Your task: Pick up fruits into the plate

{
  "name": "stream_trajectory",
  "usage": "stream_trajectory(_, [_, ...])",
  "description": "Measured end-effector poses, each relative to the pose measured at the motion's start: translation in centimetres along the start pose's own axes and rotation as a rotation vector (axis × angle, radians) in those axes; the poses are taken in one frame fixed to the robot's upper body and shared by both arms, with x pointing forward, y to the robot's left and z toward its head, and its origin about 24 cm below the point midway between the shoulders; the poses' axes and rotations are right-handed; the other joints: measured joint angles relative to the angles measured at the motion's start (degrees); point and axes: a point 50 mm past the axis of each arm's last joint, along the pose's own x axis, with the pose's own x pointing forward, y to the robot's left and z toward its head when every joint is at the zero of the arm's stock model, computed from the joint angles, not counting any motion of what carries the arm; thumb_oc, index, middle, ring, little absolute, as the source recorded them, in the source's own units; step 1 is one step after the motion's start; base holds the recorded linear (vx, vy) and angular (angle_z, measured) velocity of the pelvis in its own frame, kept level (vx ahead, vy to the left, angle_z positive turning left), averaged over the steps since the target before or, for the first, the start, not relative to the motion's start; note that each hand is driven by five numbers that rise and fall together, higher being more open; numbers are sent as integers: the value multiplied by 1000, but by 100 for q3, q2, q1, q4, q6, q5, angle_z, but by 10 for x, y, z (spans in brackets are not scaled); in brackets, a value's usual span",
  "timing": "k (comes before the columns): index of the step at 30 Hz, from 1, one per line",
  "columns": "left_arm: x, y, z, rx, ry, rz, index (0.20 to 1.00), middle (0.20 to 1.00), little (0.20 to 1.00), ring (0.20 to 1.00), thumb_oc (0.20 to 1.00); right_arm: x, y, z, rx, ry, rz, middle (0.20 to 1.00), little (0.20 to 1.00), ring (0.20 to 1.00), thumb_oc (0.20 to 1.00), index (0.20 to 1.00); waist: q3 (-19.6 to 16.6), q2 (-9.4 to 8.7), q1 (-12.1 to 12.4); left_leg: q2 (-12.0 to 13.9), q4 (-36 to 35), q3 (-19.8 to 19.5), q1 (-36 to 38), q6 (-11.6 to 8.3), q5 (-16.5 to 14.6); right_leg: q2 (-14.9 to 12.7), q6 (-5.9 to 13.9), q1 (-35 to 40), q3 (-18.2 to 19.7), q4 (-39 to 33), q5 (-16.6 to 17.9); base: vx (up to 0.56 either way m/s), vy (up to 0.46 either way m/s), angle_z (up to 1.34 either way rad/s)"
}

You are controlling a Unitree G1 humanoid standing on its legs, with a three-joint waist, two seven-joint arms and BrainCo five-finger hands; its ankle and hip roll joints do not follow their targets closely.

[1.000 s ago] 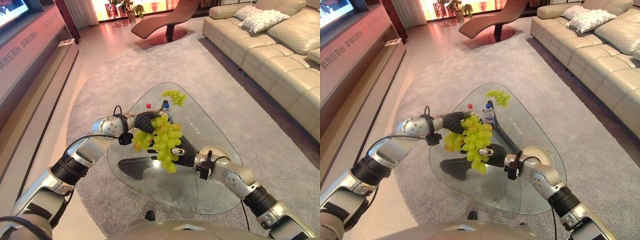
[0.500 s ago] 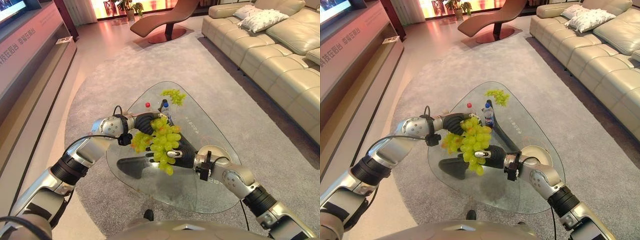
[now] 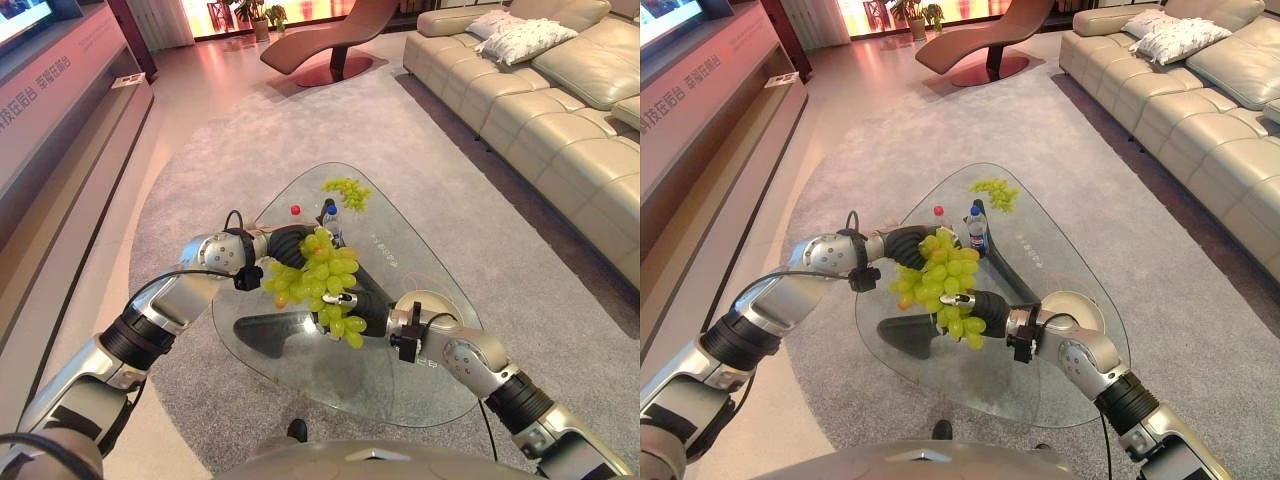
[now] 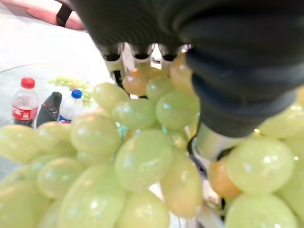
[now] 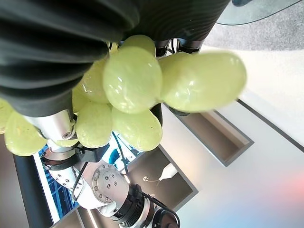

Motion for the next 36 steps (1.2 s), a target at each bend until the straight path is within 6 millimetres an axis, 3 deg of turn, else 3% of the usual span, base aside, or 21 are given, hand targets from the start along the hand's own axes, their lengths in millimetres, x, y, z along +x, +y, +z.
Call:
stream_trajectory(11, [0,0,0,0,0,0,200,200,200,200,200,0,0,0,0,0,0,200,200,200,200,200,1,-1,5,0,-1,0,0,0,0,0,0,-1,0,0,0,0,0,0])
stream_trajectory(12, [0,0,0,0,0,0,473,473,473,473,473,0,0,0,0,0,0,200,200,200,200,200,1,-1,5,0,0,0,0,0,0,0,0,-1,0,0,0,0,0,0])
stream_trajectory(13, [0,0,0,0,0,0,1000,1000,1000,1000,1000,0,0,0,0,0,0,200,200,200,200,200,2,-1,5,0,-1,0,0,0,0,0,0,-1,0,0,0,0,0,0])
stream_trajectory(30, [-1,-1,-1,-55,-20,10,1000,1000,1000,1000,1000,6,5,-1,-3,-25,15,200,200,200,200,200,4,3,5,1,-4,1,-2,0,-1,0,9,-1,0,0,-7,0,0,0])
stream_trajectory(36, [-7,-4,-8,-166,-39,57,1000,1000,1000,1000,1000,4,3,-1,-2,-80,-12,200,200,200,200,200,4,4,23,2,-7,-1,-4,1,-2,-1,8,-1,-4,0,-6,0,0,0])
